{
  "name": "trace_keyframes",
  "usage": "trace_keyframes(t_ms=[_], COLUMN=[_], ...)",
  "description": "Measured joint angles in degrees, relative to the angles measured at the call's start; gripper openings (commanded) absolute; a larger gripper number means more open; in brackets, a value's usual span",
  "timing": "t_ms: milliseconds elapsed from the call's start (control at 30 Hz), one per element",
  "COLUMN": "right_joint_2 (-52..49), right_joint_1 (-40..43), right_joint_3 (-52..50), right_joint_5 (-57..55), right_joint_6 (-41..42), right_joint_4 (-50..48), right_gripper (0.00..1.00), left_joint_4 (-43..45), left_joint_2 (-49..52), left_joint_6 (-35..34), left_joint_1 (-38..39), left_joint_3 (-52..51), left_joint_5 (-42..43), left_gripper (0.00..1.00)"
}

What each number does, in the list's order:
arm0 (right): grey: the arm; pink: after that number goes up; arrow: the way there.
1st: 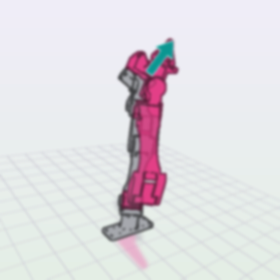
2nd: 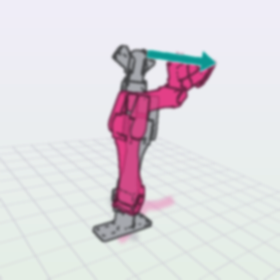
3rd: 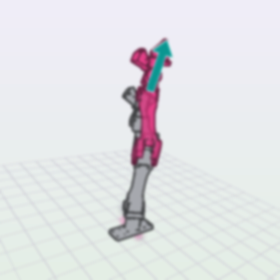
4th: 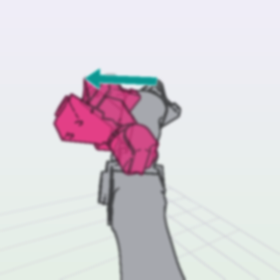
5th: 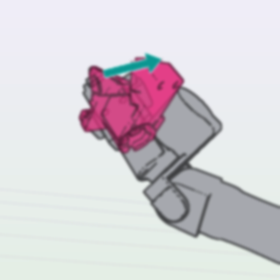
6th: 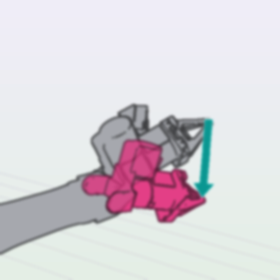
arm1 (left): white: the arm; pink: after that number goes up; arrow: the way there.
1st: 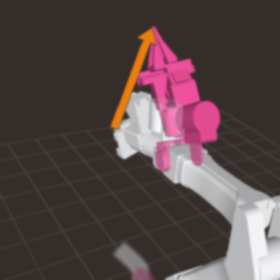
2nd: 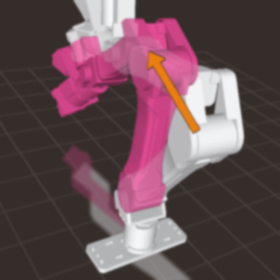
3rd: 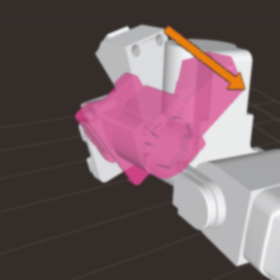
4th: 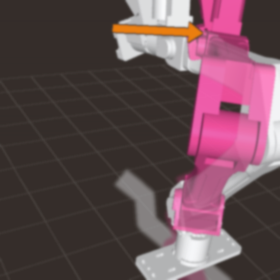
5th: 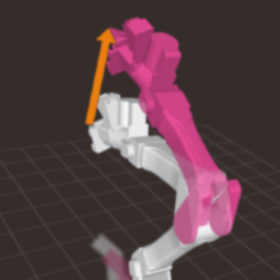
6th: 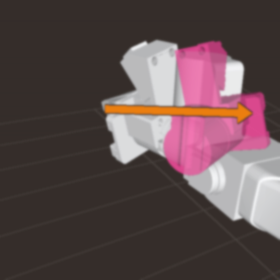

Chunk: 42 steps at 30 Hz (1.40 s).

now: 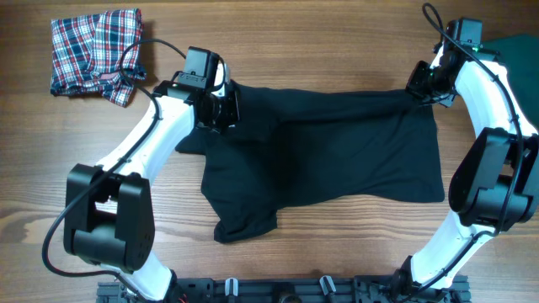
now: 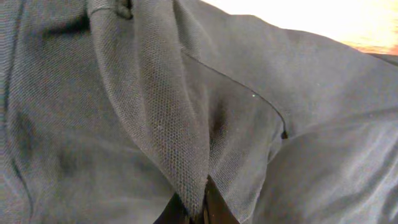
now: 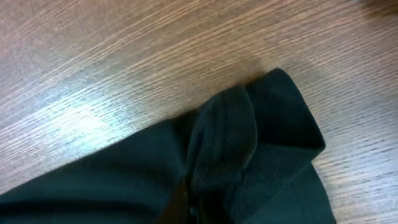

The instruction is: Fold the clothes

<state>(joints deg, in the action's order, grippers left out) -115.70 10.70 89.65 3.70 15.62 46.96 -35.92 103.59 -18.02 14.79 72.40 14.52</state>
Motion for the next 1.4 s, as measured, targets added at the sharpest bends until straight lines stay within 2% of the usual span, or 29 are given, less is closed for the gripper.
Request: trace_keyframes(t_ms=[233, 300, 367, 433, 533, 600, 667, 767, 800, 867, 967, 1067, 1233, 1400], right_joint_2=[0.0, 0.0, 0.0, 0.0, 0.0, 0.0, 0.0, 0.0, 0.0, 0.0, 0.8, 1.6, 1.7, 1.2], right_joint_1=[0.0, 0.0, 0.0, 0.0, 0.0, 0.0, 0.0, 0.0, 0.0, 0.0, -0.9, -3.9, -9.7, -10.4], right_joint_3=[0.0, 0.0, 0.0, 0.0, 0.0, 0.0, 0.0, 0.0, 0.0, 0.0, 0.0, 0.2, 0.2, -0.3], right_joint_5=[-2.3, -2.5, -2.6, -2.7, -2.7, -2.7, -3.0, -4.7, -5.1, -3.8, 4.1, 9.4, 13.3, 7.4], right_joint_6=[1.2, 1.3, 1.6, 2.0, 2.2, 2.2, 2.2, 2.2, 2.2, 1.2, -4.3, -8.2, -11.0, -7.2], right_joint_4=[2.3, 2.4, 2.3, 2.3, 2.6, 2.6, 2.6, 2.5, 2.6, 2.1, -0.8, -2.4, -6.1, -5.7], right_gripper=[0.05, 0.12, 0.17, 0.23, 0.22, 0.21, 0.21, 0.21, 0.23, 0.39, 0.61, 0.72, 0.77, 0.78], left_joint_4=[-3.2, -3.5, -3.6, -3.6, -3.8, -4.0, -4.3, -4.2, -4.1, -3.3, 0.3, 3.4, 10.8, 12.9], left_joint_2=[0.0, 0.0, 0.0, 0.0, 0.0, 0.0, 0.0, 0.0, 0.0, 0.0, -0.1, -0.2, 0.0, 4.9], left_joint_6=[0.2, 0.2, 0.2, 0.6, 0.6, 0.6, 0.7, 1.5, 1.5, 1.5, 2.8, 4.8, 6.0, 6.3], left_joint_1=[-2.3, -2.5, -2.5, -2.5, -2.5, -2.5, -2.5, -2.5, -2.5, -2.5, -1.7, 1.2, 5.5, 5.2], left_joint_3=[0.0, 0.0, 0.0, 0.0, 0.0, 0.0, 0.0, 0.0, 0.0, 0.0, 0.0, 0.0, 0.0, 0.0], left_joint_5=[0.0, 0.0, 0.0, 0.0, 0.0, 0.0, 0.0, -0.1, -0.3, -0.5, -1.1, -1.7, -4.6, -5.7], left_gripper=[0.04, 0.05, 0.15, 0.19, 0.24, 0.39, 0.46, 0.47, 0.47, 0.47, 0.48, 0.51, 0.52, 0.55])
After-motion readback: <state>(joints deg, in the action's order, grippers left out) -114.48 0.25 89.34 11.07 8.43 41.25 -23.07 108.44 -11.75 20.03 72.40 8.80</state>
